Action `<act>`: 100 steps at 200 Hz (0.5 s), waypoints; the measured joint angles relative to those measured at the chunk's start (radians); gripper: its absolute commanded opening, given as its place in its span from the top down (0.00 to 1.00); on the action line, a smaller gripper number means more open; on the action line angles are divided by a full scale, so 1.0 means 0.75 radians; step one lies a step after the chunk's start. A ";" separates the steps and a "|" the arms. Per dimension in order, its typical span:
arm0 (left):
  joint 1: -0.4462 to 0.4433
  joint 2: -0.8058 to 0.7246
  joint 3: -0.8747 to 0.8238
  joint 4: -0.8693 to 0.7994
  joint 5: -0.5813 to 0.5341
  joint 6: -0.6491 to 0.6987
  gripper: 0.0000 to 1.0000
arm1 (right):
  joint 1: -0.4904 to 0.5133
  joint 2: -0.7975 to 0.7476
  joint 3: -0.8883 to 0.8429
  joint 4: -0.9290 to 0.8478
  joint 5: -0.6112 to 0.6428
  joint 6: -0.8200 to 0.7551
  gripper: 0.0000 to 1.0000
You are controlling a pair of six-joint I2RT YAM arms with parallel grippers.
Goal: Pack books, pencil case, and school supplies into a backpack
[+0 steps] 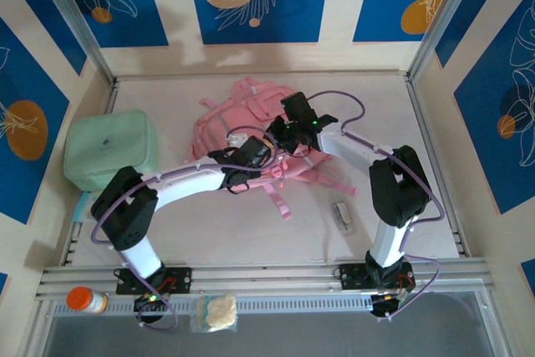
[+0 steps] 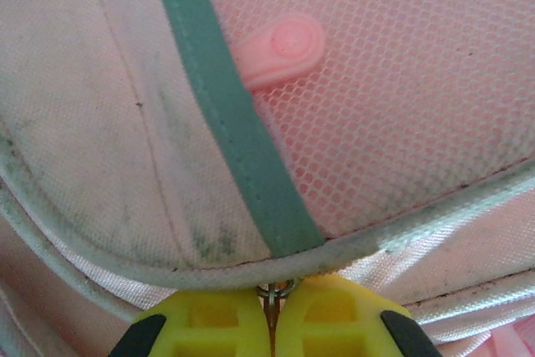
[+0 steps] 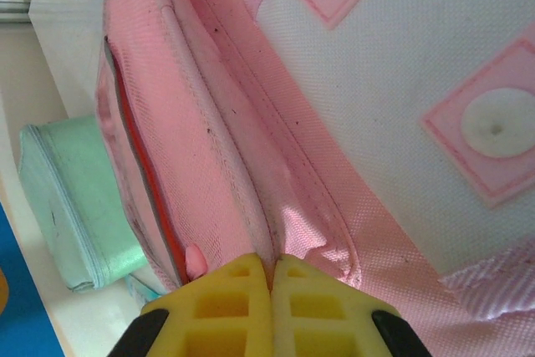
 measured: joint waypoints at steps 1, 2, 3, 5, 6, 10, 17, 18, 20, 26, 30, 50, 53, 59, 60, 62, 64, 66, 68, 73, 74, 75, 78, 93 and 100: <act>0.001 -0.001 -0.002 0.002 -0.001 -0.001 1.00 | 0.000 0.000 0.000 -0.001 0.000 -0.001 1.00; 0.002 -0.003 -0.004 0.004 0.002 -0.003 1.00 | 0.000 0.000 0.000 0.000 0.000 -0.001 1.00; 0.003 -0.005 -0.006 0.006 0.004 -0.001 1.00 | -0.001 0.000 0.001 0.000 0.000 -0.003 1.00; 0.005 -0.010 -0.010 0.011 0.008 0.006 1.00 | -0.001 0.000 0.002 0.000 0.000 -0.003 1.00; 0.006 -0.011 -0.011 0.012 0.009 0.007 1.00 | -0.002 0.001 0.002 -0.001 0.000 -0.004 1.00; 0.011 -0.019 -0.019 0.021 0.017 0.010 1.00 | -0.003 0.002 0.003 -0.001 0.000 -0.007 1.00; 0.019 -0.032 -0.031 0.032 0.033 0.020 1.00 | -0.007 0.002 0.005 -0.002 0.000 -0.013 1.00; 0.020 -0.035 -0.033 0.033 0.037 0.024 1.00 | -0.008 0.002 0.005 -0.003 0.000 -0.015 1.00; 0.023 -0.039 -0.036 0.037 0.041 0.027 1.00 | -0.010 0.002 0.005 -0.003 0.000 -0.016 1.00; 0.029 -0.050 -0.044 0.044 0.055 0.041 1.00 | -0.012 0.002 0.006 -0.003 -0.001 -0.024 1.00; 0.034 -0.060 -0.049 0.048 0.063 0.052 1.00 | -0.014 0.002 0.008 -0.005 -0.002 -0.027 1.00; 0.046 -0.112 -0.075 0.061 0.089 0.113 1.00 | -0.032 0.009 0.031 -0.033 -0.022 -0.062 1.00; 0.048 -0.122 -0.080 0.062 0.095 0.127 1.00 | -0.036 0.011 0.036 -0.038 -0.025 -0.067 1.00; 0.051 -0.142 -0.087 0.061 0.103 0.145 1.00 | -0.043 0.014 0.045 -0.050 -0.034 -0.081 1.00; 0.051 -0.147 -0.089 0.061 0.103 0.153 1.00 | -0.044 0.014 0.046 -0.051 -0.036 -0.082 1.00; 0.052 -0.154 -0.091 0.058 0.104 0.159 1.00 | -0.047 0.015 0.049 -0.055 -0.038 -0.087 1.00; 0.053 -0.160 -0.092 0.058 0.105 0.163 1.00 | -0.050 0.017 0.051 -0.057 -0.042 -0.092 1.00; 0.054 -0.166 -0.094 0.056 0.108 0.168 1.00 | -0.052 0.017 0.053 -0.061 -0.047 -0.096 1.00; 0.055 -0.171 -0.095 0.055 0.108 0.176 1.00 | -0.054 0.017 0.054 -0.063 -0.048 -0.098 1.00; 0.058 -0.185 -0.098 0.054 0.115 0.193 1.00 | -0.061 0.020 0.060 -0.071 -0.058 -0.111 1.00; 0.058 -0.187 -0.099 0.054 0.117 0.194 1.00 | -0.062 0.021 0.061 -0.072 -0.060 -0.111 1.00; 0.060 -0.190 -0.099 0.053 0.117 0.199 1.00 | -0.063 0.022 0.062 -0.075 -0.062 -0.115 1.00; 0.061 -0.197 -0.101 0.054 0.125 0.206 1.00 | -0.067 0.023 0.066 -0.080 -0.069 -0.124 1.00; 0.067 -0.221 -0.115 0.060 0.157 0.246 1.00 | -0.083 0.039 0.095 -0.112 -0.109 -0.158 1.00; 0.068 -0.227 -0.122 0.064 0.173 0.260 1.00 | -0.090 0.048 0.112 -0.129 -0.127 -0.174 1.00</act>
